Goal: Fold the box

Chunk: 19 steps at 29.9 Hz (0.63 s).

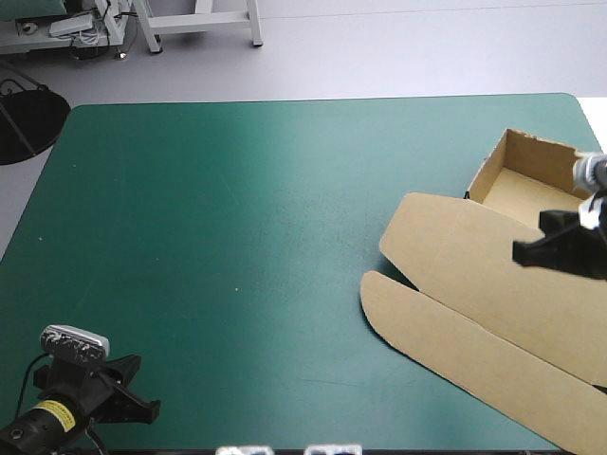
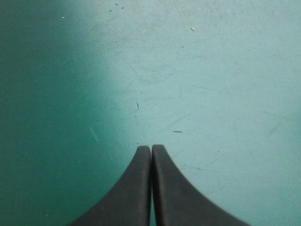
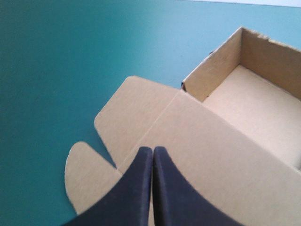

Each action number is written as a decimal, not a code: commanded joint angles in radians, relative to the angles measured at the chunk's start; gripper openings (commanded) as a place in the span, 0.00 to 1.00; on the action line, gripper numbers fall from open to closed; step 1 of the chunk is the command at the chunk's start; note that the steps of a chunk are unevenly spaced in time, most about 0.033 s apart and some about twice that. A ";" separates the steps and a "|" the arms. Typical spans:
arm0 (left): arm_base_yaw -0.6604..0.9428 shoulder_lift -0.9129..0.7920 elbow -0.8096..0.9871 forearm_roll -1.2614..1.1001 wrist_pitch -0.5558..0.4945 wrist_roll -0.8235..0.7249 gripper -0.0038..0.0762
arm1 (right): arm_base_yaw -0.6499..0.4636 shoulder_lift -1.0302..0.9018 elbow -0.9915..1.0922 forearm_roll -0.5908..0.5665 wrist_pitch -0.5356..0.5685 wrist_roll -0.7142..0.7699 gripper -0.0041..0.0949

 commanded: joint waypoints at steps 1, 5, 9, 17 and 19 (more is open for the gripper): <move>-0.005 -0.019 -0.021 -0.009 -0.093 0.017 0.04 | 0.035 -0.103 0.115 0.010 -0.013 -0.041 0.02; -0.005 -0.025 -0.021 -0.009 -0.074 0.017 0.04 | 0.036 -0.226 0.331 0.010 -0.071 -0.088 0.02; -0.005 -0.025 -0.021 -0.009 -0.070 0.015 0.04 | 0.036 -0.318 0.542 0.024 -0.103 -0.116 0.02; -0.005 -0.025 -0.021 -0.016 -0.070 0.017 0.04 | 0.036 -0.468 0.826 0.040 -0.193 -0.135 0.02; -0.005 -0.025 -0.021 -0.016 -0.070 0.014 0.04 | 0.036 -0.497 0.852 0.040 -0.200 -0.135 0.02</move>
